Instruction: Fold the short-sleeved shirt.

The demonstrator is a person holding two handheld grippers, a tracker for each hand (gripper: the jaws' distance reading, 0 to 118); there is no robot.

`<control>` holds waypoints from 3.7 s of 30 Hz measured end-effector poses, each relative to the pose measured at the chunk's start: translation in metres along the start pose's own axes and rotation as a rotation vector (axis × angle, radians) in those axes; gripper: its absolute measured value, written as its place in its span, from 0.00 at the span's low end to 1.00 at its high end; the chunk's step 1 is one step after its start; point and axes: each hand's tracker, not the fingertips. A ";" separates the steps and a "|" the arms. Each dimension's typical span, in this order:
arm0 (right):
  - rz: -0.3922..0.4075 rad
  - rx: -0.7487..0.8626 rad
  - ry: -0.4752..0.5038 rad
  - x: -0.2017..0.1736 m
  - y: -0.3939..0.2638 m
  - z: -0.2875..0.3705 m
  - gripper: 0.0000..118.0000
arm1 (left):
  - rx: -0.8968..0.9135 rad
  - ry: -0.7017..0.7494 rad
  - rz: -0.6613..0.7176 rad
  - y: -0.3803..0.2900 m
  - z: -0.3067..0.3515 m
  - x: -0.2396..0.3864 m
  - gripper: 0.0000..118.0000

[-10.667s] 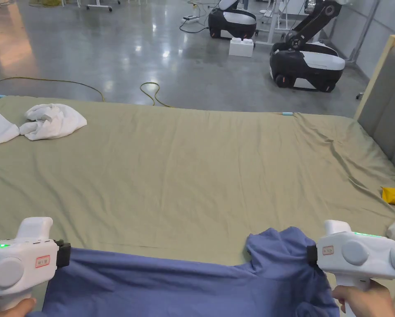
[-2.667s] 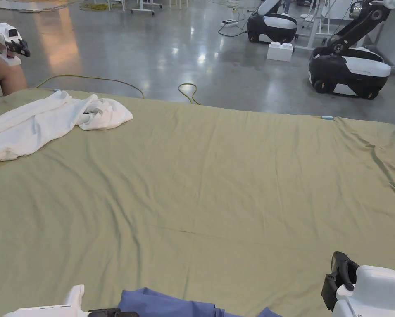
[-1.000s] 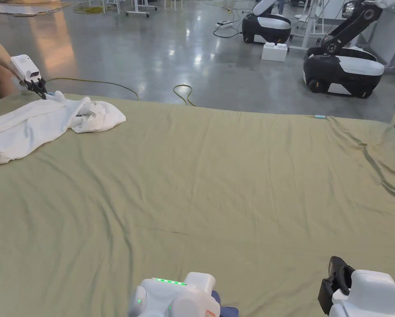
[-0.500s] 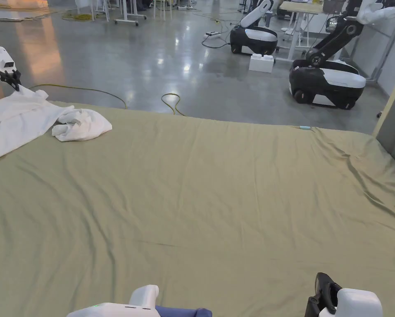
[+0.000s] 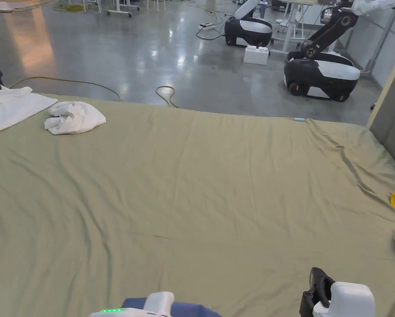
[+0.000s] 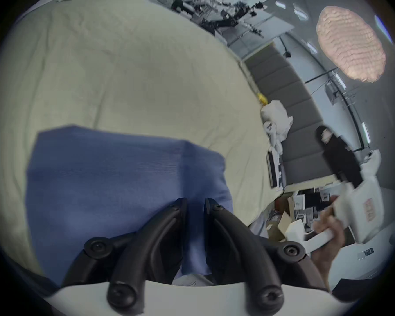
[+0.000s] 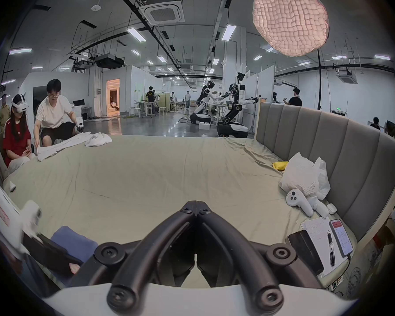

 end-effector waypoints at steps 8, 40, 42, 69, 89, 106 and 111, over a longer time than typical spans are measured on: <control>0.001 0.002 0.015 -0.008 0.002 0.001 0.00 | 0.014 0.143 -0.145 -0.014 -0.016 0.027 0.08; -0.006 0.194 0.015 -0.048 0.061 0.000 0.00 | 1.114 0.693 -0.340 -0.001 0.197 0.007 0.08; 0.000 0.131 0.067 -0.054 0.052 0.002 0.00 | 1.100 0.686 -0.324 -0.004 0.200 -0.001 0.08; 0.033 -0.395 0.243 -0.121 -0.125 -0.013 0.00 | 0.348 -0.013 -0.002 -0.024 0.142 -0.148 0.52; 0.018 -0.389 0.264 -0.119 -0.123 -0.008 0.00 | 0.023 -0.415 0.165 -0.001 0.027 -0.159 0.20; 0.017 -0.150 0.189 -0.094 -0.022 -0.023 0.00 | 0.184 -0.269 0.141 0.028 0.208 -0.206 0.18; -0.004 -0.063 0.139 -0.066 0.021 -0.035 0.00 | 0.248 -0.099 0.168 0.048 0.306 -0.236 0.18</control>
